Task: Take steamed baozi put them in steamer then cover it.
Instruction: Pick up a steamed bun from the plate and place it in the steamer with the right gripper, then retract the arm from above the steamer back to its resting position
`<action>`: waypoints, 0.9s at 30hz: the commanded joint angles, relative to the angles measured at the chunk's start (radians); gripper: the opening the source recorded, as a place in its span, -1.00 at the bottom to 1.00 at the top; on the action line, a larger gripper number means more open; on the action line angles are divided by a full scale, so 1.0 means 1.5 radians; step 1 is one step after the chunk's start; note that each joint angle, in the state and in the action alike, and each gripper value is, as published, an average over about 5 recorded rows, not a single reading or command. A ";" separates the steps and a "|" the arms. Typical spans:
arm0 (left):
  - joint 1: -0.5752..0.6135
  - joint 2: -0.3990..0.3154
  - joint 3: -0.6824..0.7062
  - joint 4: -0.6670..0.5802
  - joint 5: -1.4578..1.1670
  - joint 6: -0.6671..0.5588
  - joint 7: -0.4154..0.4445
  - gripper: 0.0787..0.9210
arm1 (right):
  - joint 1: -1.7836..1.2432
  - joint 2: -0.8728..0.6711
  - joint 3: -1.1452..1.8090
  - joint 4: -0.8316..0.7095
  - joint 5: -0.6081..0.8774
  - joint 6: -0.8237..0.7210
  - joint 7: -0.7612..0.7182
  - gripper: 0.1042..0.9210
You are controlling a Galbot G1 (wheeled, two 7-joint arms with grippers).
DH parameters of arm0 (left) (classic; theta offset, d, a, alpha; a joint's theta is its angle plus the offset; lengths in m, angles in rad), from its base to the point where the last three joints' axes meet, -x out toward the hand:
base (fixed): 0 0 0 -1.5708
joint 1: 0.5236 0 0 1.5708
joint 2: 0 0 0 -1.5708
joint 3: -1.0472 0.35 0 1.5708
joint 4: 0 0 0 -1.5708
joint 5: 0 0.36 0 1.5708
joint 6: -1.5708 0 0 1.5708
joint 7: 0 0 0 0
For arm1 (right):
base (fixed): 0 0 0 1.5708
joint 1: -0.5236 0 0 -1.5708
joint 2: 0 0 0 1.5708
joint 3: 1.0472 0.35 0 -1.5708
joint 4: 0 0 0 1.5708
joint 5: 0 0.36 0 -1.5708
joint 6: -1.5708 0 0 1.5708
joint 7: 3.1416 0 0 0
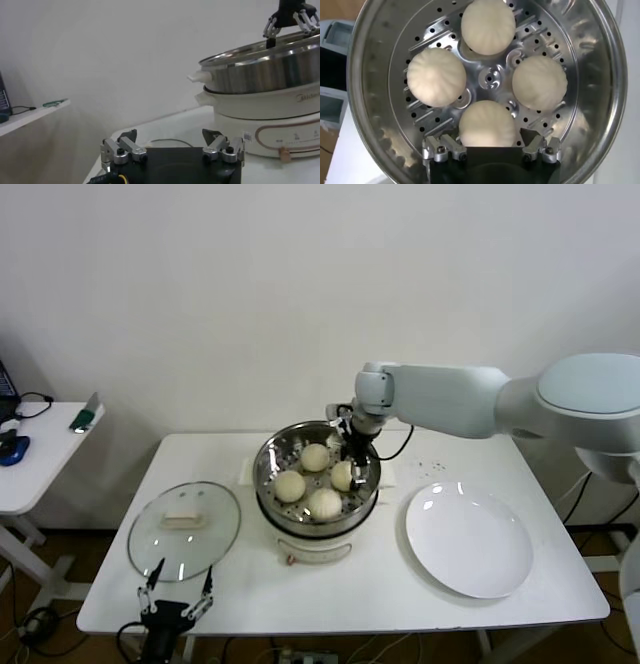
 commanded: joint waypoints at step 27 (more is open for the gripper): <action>0.004 -0.017 -0.011 -0.018 0.036 0.015 -0.031 0.77 | -0.371 -0.498 0.550 0.264 -0.072 0.324 0.428 0.76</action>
